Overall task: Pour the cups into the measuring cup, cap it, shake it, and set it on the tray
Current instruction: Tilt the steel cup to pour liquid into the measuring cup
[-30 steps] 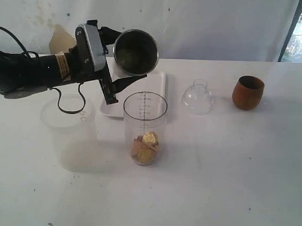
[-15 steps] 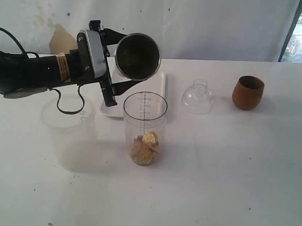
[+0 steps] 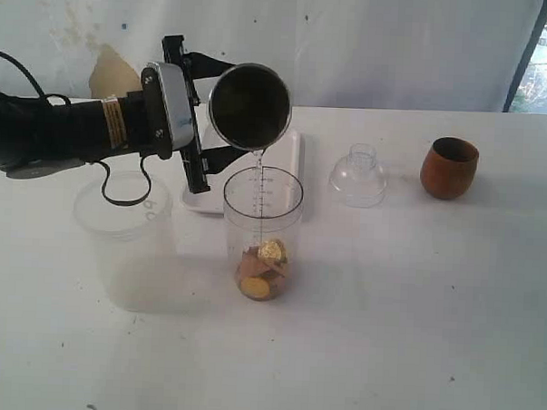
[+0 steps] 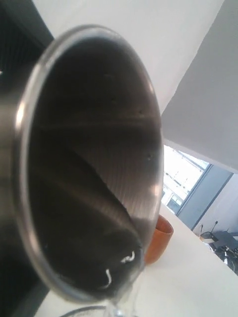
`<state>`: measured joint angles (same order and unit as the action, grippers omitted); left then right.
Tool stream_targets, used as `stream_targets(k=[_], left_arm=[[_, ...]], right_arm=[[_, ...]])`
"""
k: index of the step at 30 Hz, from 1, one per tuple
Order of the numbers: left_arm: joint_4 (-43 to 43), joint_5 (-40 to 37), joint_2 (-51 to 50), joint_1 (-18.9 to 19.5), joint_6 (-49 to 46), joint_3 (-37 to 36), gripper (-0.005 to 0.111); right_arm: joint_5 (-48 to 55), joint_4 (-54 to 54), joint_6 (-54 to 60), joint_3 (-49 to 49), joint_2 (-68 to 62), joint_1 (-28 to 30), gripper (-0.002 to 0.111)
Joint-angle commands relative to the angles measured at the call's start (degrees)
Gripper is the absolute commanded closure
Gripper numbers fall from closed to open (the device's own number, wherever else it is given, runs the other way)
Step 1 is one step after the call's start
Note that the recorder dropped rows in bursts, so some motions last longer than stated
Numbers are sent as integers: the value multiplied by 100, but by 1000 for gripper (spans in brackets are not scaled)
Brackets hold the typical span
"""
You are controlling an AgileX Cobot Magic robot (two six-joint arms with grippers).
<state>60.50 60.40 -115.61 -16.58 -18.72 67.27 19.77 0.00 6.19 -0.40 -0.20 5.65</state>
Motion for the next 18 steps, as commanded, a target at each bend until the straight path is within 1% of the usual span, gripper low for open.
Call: stream_targets(k=[1, 9, 16, 18], left_arm=[[-174, 286, 87, -8, -392, 77, 107], [-191, 282, 87, -8, -765, 77, 107], [-371, 266, 87, -8, -1332, 77, 107], [-400, 266, 87, -8, -1330, 77, 107]], right_arm=[[-23, 0, 48, 40, 20, 33, 108], [-23, 0, 48, 40, 20, 33, 108], [-23, 0, 48, 40, 20, 33, 108], [-23, 0, 48, 40, 20, 33, 108]])
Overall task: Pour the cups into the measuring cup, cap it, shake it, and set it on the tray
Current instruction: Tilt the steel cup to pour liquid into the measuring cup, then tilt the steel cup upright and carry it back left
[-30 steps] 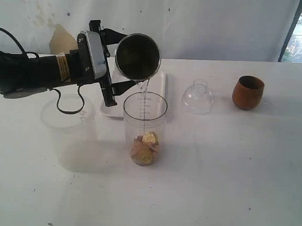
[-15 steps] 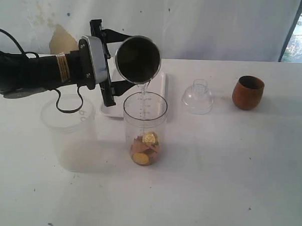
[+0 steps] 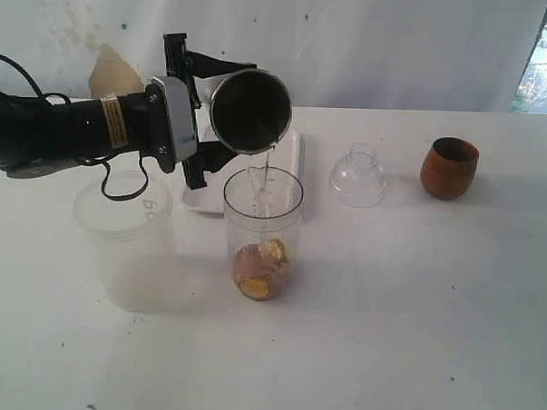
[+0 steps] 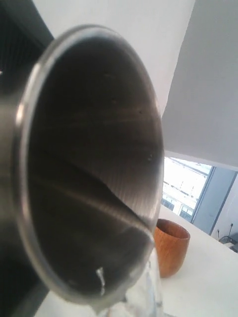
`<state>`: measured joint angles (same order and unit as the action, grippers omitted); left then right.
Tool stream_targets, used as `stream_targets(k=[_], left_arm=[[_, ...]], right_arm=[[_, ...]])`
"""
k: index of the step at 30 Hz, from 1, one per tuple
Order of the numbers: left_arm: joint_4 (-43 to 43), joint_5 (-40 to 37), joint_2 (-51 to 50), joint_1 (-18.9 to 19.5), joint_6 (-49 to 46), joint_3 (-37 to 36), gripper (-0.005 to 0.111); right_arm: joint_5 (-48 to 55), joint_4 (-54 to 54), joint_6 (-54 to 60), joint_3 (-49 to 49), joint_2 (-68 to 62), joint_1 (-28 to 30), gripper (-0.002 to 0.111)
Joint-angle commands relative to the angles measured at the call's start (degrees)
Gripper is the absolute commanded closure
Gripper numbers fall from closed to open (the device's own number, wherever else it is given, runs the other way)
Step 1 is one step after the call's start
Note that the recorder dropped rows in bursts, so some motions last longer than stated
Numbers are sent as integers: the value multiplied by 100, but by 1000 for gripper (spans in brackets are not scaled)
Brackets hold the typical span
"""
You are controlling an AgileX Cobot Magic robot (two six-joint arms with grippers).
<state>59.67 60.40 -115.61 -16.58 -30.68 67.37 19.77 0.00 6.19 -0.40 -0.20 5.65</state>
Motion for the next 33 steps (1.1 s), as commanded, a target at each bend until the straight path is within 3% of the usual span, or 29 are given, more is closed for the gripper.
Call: stream_targets(k=[1, 14, 25, 29, 33], left_arm=[[-329, 266, 87, -8, -133, 67, 107], [-744, 210, 87, -8, 130, 67, 107], [-744, -54, 87, -8, 3540, 67, 107], [-1452, -54, 99, 50, 4493, 67, 107], [-2269, -419, 134, 488, 5578, 67, 107]], right_arm=[[-23, 0, 48, 40, 20, 33, 108], [-23, 0, 48, 40, 20, 33, 108], [-23, 0, 48, 40, 20, 33, 108], [-23, 0, 48, 40, 20, 33, 108], [-23, 0, 48, 40, 20, 33, 108]])
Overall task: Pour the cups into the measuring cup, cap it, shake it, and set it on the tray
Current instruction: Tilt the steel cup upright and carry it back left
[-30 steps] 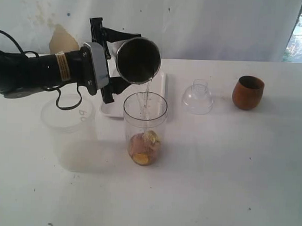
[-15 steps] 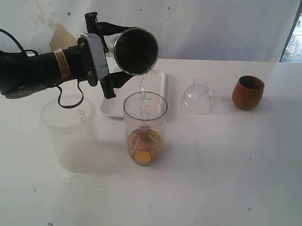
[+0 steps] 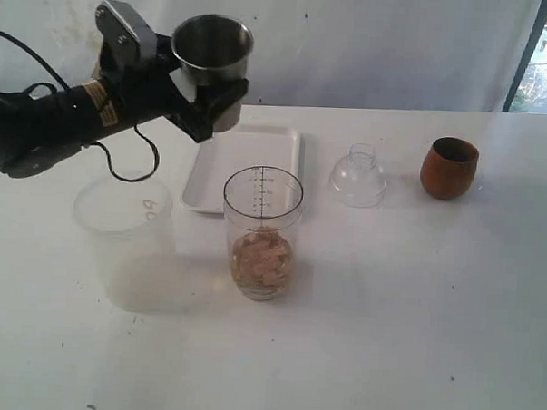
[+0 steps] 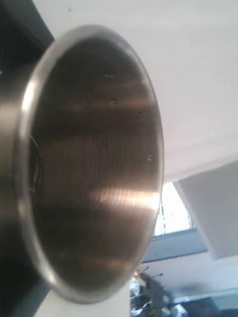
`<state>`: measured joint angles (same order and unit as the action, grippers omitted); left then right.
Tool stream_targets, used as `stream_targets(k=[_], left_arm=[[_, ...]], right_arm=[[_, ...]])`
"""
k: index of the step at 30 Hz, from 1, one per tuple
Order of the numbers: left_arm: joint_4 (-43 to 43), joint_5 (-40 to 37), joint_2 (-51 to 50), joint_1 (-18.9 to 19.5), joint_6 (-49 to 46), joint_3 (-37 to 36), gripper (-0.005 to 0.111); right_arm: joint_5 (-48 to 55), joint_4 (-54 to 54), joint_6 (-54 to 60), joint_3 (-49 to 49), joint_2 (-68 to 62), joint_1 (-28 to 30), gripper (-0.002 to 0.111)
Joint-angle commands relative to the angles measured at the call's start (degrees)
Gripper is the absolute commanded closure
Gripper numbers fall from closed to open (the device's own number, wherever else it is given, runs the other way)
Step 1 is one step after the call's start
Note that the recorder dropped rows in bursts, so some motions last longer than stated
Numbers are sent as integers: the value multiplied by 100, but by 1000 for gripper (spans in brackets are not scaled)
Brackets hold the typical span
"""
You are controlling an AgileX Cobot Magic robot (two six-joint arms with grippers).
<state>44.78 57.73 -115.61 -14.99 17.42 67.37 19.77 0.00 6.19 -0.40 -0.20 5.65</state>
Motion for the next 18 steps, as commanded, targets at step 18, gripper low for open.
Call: stream_targets(k=[18], left_arm=[[-810, -574, -1028, 1920, 305, 67, 107]], right_arm=[[-23, 0, 48, 40, 20, 33, 108]])
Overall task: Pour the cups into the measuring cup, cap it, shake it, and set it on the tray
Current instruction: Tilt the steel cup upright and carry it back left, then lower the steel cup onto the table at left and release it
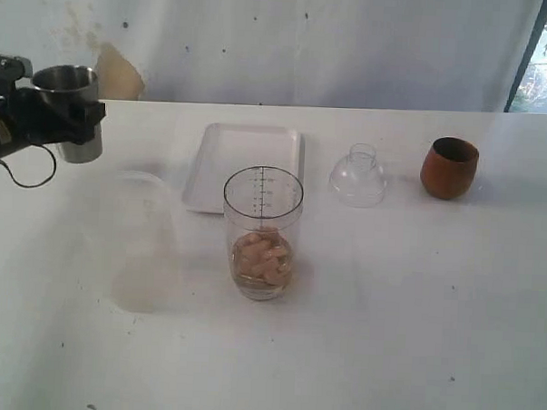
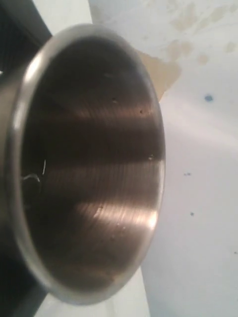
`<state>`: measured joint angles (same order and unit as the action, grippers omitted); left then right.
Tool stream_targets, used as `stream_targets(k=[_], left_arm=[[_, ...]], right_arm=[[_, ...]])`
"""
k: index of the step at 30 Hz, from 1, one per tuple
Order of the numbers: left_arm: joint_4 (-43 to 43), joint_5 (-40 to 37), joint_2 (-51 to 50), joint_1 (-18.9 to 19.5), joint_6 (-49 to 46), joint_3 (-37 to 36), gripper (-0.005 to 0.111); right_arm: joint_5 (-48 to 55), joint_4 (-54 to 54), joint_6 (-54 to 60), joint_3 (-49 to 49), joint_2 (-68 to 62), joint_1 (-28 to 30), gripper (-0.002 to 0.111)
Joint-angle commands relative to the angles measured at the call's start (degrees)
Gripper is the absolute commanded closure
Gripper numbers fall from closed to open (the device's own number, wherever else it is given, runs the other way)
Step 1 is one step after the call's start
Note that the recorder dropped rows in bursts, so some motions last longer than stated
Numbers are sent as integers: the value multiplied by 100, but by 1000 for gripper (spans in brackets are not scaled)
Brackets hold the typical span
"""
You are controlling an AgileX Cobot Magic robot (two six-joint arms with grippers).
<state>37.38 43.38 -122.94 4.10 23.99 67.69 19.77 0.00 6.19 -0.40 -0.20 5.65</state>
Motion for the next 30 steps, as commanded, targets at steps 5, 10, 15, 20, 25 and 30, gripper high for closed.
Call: stream_targets(k=[5, 10, 15, 20, 25, 30], left_arm=[[-117, 1552, -621, 11, -483, 35, 107], [-93, 1361, -698, 11, -498, 35, 107], [-76, 1347, -782, 11, -498, 35, 72], [-43, 1307, -782, 11, -498, 35, 24], [-43, 1089, -782, 11, -498, 35, 16], [67, 958, -782, 11, -651, 35, 16]], right_arm=[[-23, 0, 48, 40, 20, 33, 108], [-23, 0, 48, 40, 20, 33, 108], [-23, 0, 48, 40, 20, 33, 108], [-23, 0, 48, 40, 20, 33, 108], [-23, 0, 48, 40, 20, 33, 108], [-23, 0, 48, 40, 20, 33, 108]])
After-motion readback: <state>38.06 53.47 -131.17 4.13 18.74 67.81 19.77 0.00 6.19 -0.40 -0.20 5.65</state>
